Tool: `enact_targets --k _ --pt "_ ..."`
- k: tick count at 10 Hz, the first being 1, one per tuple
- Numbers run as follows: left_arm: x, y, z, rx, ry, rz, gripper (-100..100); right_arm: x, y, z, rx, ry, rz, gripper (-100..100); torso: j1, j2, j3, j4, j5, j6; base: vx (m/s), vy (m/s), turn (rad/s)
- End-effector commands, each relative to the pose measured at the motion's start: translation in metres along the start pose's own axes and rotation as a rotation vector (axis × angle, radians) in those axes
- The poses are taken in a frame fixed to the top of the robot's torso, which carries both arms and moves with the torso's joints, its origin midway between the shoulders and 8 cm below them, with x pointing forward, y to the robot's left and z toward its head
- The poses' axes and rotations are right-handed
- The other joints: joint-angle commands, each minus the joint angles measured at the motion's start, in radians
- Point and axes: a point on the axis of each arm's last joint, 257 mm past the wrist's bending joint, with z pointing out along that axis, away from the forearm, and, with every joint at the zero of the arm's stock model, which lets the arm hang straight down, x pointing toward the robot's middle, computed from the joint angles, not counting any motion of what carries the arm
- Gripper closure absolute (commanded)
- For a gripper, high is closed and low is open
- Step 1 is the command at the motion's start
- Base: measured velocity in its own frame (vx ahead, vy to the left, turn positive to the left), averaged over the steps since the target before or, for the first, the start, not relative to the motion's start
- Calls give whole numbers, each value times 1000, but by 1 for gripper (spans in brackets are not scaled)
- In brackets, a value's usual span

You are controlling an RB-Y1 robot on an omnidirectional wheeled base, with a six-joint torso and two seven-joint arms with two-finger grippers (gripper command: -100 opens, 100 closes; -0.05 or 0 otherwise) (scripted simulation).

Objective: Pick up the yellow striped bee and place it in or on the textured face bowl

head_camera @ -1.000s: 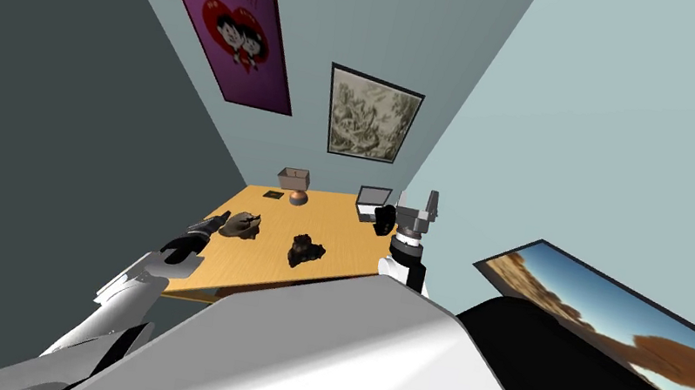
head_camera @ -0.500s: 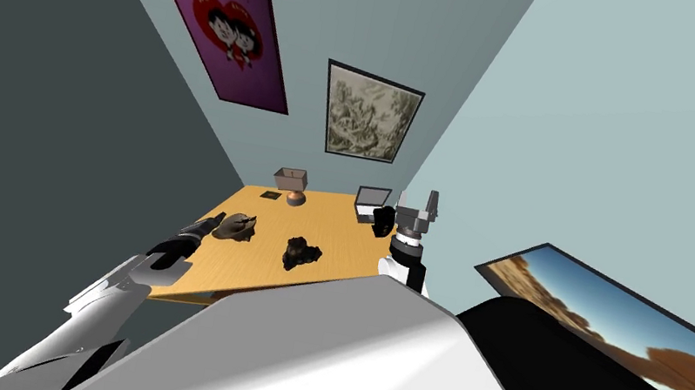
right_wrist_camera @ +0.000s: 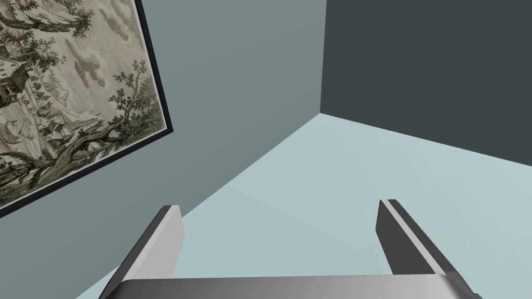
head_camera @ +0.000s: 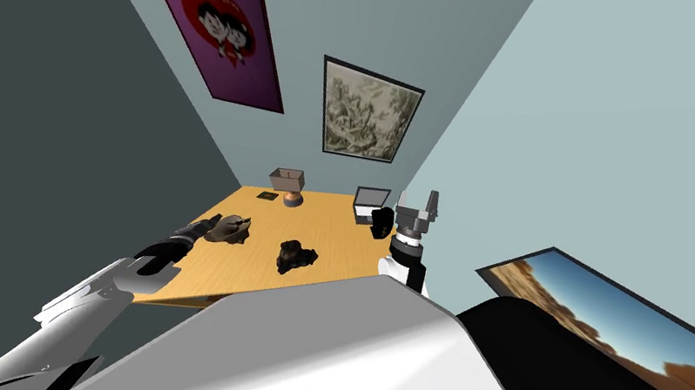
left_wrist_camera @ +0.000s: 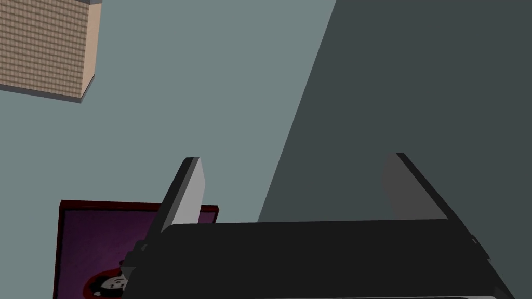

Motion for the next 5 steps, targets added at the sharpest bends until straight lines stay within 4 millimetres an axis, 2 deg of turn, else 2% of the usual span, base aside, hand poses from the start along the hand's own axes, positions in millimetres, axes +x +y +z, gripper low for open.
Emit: enact_targets --k 1,5 --pt "0 0 0 0 0 0 0 0 0 0 0 0 0 0 0 0 0 0 0 0 0 0 0" --pt "0 0 0 0 0 0 0 0 0 0 0 0 0 0 1 1 0 0 0 0 0 0 0"
